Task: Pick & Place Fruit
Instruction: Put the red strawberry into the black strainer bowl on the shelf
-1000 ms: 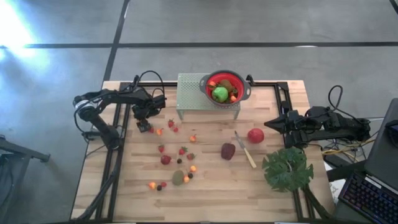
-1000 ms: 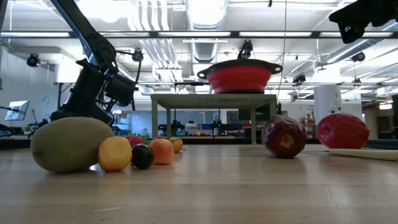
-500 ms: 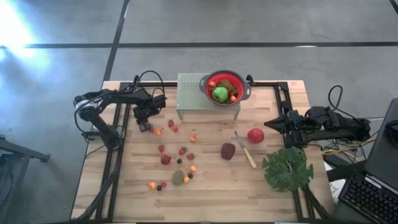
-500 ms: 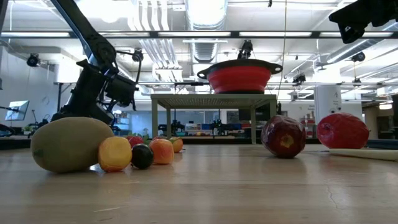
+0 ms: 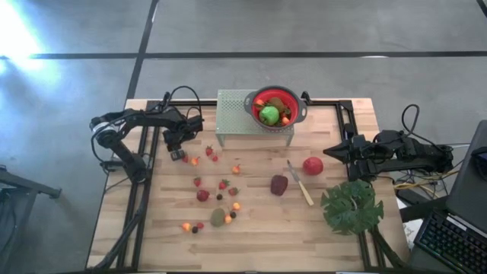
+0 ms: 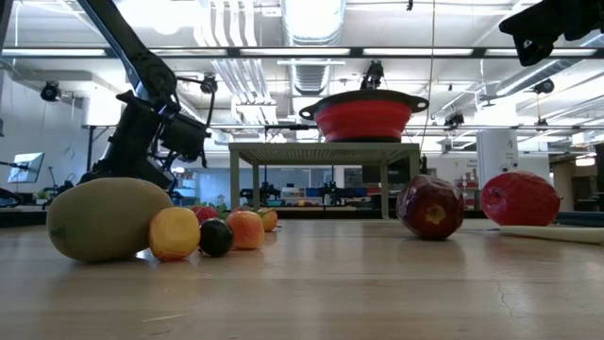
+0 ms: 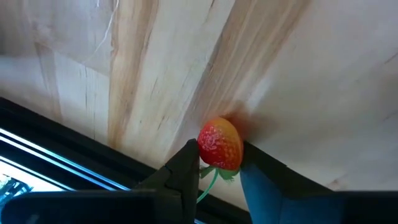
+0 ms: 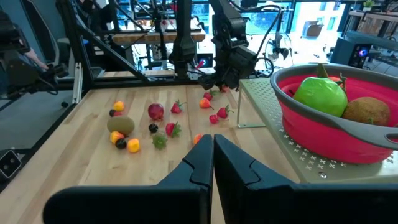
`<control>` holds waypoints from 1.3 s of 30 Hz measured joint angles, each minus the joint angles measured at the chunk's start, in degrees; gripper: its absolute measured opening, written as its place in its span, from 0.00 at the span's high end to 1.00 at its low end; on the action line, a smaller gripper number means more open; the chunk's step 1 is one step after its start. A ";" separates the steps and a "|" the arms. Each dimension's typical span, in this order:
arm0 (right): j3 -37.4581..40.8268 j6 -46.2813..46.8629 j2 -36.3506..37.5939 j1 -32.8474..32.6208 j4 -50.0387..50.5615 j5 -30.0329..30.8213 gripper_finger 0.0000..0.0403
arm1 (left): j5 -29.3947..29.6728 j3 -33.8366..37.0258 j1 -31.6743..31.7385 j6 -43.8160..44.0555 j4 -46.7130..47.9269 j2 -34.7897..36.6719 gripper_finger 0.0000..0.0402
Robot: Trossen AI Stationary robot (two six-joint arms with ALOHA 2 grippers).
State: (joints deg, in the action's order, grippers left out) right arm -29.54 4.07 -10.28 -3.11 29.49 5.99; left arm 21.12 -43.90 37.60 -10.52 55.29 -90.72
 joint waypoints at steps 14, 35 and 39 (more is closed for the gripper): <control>0.00 -0.01 0.02 0.00 0.00 0.01 0.98 | -6.15 -4.72 -0.60 2.23 0.82 6.40 0.74; 0.00 -0.01 0.02 0.00 0.00 0.01 0.98 | -26.56 -16.83 -5.84 12.06 -23.97 22.21 0.73; 0.00 -0.01 0.02 -0.01 0.03 0.01 0.98 | -33.28 -15.72 -8.27 15.22 -41.23 21.73 0.73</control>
State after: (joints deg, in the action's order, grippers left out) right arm -29.54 4.05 -10.26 -3.11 29.52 6.00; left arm -12.15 -59.62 29.34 4.69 14.06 -68.98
